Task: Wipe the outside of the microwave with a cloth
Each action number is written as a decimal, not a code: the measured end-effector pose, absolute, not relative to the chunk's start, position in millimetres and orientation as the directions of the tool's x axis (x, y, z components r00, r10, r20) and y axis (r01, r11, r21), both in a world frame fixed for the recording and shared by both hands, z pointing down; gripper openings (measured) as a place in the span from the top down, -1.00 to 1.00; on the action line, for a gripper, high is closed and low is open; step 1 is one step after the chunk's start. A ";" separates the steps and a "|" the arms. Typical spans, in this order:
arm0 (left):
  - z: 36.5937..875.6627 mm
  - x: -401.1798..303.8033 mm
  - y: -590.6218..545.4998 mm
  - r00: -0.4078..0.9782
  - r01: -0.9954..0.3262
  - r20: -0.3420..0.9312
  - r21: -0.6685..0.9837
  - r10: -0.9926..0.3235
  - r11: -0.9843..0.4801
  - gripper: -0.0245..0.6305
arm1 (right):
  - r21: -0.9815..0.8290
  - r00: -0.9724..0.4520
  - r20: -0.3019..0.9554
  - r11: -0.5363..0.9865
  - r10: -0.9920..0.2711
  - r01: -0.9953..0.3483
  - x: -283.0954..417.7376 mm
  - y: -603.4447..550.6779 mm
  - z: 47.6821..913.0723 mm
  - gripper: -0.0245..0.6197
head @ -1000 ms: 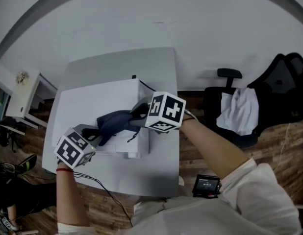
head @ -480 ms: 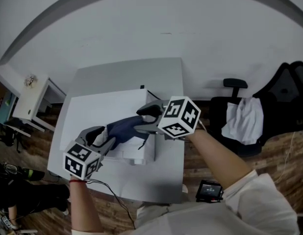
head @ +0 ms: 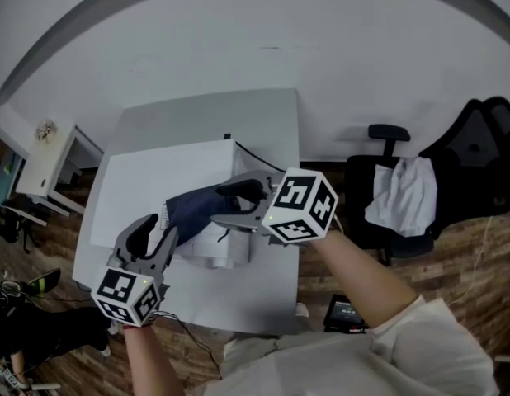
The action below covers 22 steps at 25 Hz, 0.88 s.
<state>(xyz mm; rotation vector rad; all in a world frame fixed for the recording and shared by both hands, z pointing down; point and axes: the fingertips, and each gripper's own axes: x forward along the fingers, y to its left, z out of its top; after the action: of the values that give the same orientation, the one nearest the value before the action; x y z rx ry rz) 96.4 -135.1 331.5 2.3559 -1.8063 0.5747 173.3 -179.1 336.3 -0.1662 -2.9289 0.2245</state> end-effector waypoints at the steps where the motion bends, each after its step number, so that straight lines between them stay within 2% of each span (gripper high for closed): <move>1: 330.3 108.8 -136.4 0.242 -0.943 0.345 -0.138 -0.907 -0.304 0.42 | -0.165 -0.975 0.184 0.981 0.127 0.097 176.6 -176.5 335.3 0.24; 4: 322.5 143.9 -140.1 0.308 -0.933 0.274 -0.101 -0.911 -0.346 0.57 | -0.162 -0.972 0.185 0.980 0.143 0.113 191.5 -166.0 335.8 0.33; 8: 310.7 182.8 -142.5 0.382 -0.919 0.156 -0.040 -0.911 -0.393 0.84 | -0.138 -0.980 0.156 0.985 0.128 0.106 219.8 -150.6 334.6 0.62; 14: 324.8 248.6 -138.0 0.514 -0.856 0.078 -0.018 -0.854 -0.517 0.92 | -0.113 -0.986 0.138 0.991 0.094 0.078 252.2 -127.8 353.6 0.65; 22: 367.7 286.8 -124.8 0.629 -0.772 0.046 0.158 -0.776 -0.616 0.92 | -0.126 -0.988 0.151 0.992 0.027 0.008 303.1 -120.9 384.9 0.71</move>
<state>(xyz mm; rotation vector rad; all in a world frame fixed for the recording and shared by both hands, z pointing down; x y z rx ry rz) 286.8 -124.8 367.7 2.6862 -1.2870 -0.0403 303.1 -120.9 384.9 -0.0261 -2.9823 0.1878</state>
